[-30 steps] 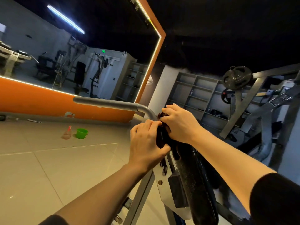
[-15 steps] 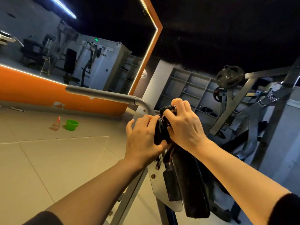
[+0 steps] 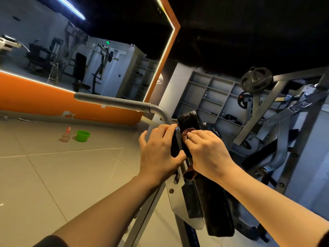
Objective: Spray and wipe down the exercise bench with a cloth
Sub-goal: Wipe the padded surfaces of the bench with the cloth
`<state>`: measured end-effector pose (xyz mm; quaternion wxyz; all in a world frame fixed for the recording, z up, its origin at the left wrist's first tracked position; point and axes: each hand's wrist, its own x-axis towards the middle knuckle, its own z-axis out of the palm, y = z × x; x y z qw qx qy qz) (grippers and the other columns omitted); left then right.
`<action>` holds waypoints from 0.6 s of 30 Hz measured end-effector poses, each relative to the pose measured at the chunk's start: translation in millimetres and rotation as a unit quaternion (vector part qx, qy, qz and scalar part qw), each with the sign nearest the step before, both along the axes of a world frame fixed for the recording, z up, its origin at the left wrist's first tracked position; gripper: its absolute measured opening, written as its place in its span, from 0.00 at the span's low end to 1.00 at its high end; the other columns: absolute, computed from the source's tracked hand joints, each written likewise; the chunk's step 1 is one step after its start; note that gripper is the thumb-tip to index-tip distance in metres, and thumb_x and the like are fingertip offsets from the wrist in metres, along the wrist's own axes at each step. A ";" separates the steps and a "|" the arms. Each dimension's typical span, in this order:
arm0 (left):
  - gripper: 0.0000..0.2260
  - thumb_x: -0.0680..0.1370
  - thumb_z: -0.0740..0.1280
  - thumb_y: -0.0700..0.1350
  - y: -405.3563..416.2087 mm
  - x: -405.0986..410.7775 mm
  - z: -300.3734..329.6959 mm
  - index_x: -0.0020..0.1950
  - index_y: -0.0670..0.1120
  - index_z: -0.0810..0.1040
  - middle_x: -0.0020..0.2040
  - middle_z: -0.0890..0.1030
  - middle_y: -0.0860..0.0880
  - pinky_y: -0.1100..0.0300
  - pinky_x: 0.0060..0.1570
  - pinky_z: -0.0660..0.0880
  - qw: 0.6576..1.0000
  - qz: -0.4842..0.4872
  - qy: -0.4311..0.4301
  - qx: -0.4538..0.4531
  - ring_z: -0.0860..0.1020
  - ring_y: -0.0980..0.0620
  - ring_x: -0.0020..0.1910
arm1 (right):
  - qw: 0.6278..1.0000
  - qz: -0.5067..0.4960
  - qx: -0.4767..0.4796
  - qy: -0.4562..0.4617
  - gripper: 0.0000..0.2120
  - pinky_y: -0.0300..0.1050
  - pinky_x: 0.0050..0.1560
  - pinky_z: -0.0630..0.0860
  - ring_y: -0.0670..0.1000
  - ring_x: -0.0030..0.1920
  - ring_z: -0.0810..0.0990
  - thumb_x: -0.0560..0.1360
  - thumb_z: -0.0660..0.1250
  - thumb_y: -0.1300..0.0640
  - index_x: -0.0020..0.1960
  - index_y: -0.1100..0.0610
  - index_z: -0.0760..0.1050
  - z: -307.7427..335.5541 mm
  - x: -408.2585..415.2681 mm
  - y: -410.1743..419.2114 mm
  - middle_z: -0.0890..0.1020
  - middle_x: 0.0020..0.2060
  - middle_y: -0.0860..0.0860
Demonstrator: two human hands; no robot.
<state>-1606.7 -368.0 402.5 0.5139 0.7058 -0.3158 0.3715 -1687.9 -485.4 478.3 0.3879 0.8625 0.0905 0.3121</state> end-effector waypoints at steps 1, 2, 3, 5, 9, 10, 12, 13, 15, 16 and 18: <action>0.28 0.71 0.64 0.59 1.3 -1.3 1.0 0.70 0.51 0.69 0.62 0.74 0.52 0.40 0.70 0.59 1.000 -0.002 0.003 0.005 0.72 0.51 0.62 | 1.000 -0.001 0.002 0.015 0.10 0.48 0.46 0.80 0.53 0.44 0.82 0.68 0.69 0.57 0.47 0.58 0.83 -2.2 -5.1 -0.4 0.84 0.42 0.51; 0.29 0.71 0.63 0.59 2.4 -2.7 1.7 0.70 0.51 0.69 0.62 0.73 0.52 0.41 0.71 0.58 1.000 -0.003 0.005 0.009 0.71 0.51 0.62 | 1.000 -0.002 0.004 0.028 0.08 0.46 0.42 0.79 0.52 0.40 0.81 0.67 0.69 0.57 0.45 0.56 0.83 -3.5 -10.9 0.2 0.84 0.39 0.49; 0.29 0.71 0.63 0.59 3.1 -3.8 2.1 0.71 0.51 0.68 0.63 0.73 0.52 0.41 0.71 0.57 1.000 -0.005 0.007 0.013 0.71 0.51 0.63 | 0.999 0.004 0.008 0.036 0.07 0.44 0.39 0.79 0.50 0.37 0.79 0.68 0.67 0.56 0.42 0.54 0.83 -4.1 -15.6 0.5 0.83 0.37 0.47; 0.30 0.71 0.62 0.59 4.0 -4.8 2.3 0.72 0.51 0.67 0.64 0.72 0.52 0.40 0.71 0.56 1.000 -0.006 0.009 0.017 0.70 0.51 0.65 | 0.999 0.035 0.030 0.020 0.11 0.45 0.36 0.78 0.50 0.36 0.79 0.70 0.62 0.56 0.40 0.54 0.83 -0.5 -21.7 4.8 0.83 0.36 0.47; 0.30 0.71 0.62 0.60 2.7 -4.2 2.2 0.72 0.52 0.67 0.64 0.72 0.52 0.39 0.72 0.55 1.000 -0.005 0.009 0.016 0.70 0.51 0.65 | 0.995 0.045 0.011 -0.084 0.12 0.51 0.51 0.79 0.58 0.51 0.82 0.72 0.65 0.57 0.51 0.60 0.83 18.8 -4.4 17.7 0.84 0.49 0.55; 0.30 0.71 0.62 0.60 3.0 -3.9 2.2 0.72 0.52 0.67 0.65 0.72 0.52 0.39 0.72 0.55 1.000 -0.006 0.011 0.018 0.70 0.51 0.66 | 0.997 0.013 0.008 -0.075 0.14 0.53 0.57 0.77 0.59 0.57 0.80 0.73 0.68 0.57 0.56 0.60 0.81 22.6 3.5 20.7 0.83 0.54 0.57; 0.30 0.71 0.62 0.60 3.7 -4.2 2.0 0.72 0.52 0.67 0.65 0.72 0.52 0.38 0.72 0.55 1.000 -0.008 0.012 0.020 0.70 0.51 0.66 | 0.997 -0.069 0.016 -0.006 0.24 0.55 0.71 0.65 0.59 0.70 0.69 0.75 0.68 0.52 0.69 0.57 0.72 23.9 13.4 24.6 0.74 0.68 0.56; 0.30 0.71 0.62 0.60 4.0 -4.5 2.0 0.72 0.52 0.67 0.65 0.72 0.52 0.38 0.72 0.55 1.000 -0.008 0.012 0.020 0.70 0.51 0.66 | 0.995 -0.097 0.025 0.024 0.28 0.56 0.76 0.57 0.58 0.75 0.61 0.76 0.66 0.49 0.74 0.56 0.66 21.5 15.2 23.3 0.67 0.73 0.56; 0.30 0.71 0.62 0.61 4.3 -4.7 2.1 0.72 0.52 0.67 0.65 0.73 0.52 0.37 0.72 0.56 1.000 -0.005 0.013 0.023 0.71 0.51 0.66 | 0.991 -0.117 0.022 0.062 0.35 0.57 0.78 0.49 0.57 0.78 0.54 0.74 0.67 0.45 0.76 0.55 0.60 16.5 9.5 17.3 0.61 0.76 0.55; 0.30 0.71 0.62 0.61 4.0 -4.4 1.7 0.72 0.52 0.67 0.66 0.73 0.52 0.37 0.72 0.56 1.000 -0.002 0.015 0.025 0.71 0.51 0.66 | 0.991 -0.114 0.005 0.073 0.37 0.57 0.77 0.52 0.58 0.77 0.58 0.70 0.71 0.46 0.75 0.56 0.64 14.1 1.6 15.6 0.65 0.75 0.55; 0.30 0.72 0.62 0.61 3.6 -3.8 1.1 0.72 0.52 0.66 0.65 0.73 0.52 0.37 0.71 0.57 1.000 0.002 0.013 0.026 0.71 0.51 0.65 | 0.992 -0.087 -0.017 0.089 0.32 0.55 0.69 0.67 0.58 0.68 0.73 0.62 0.76 0.49 0.65 0.56 0.77 7.2 -14.0 8.8 0.77 0.65 0.55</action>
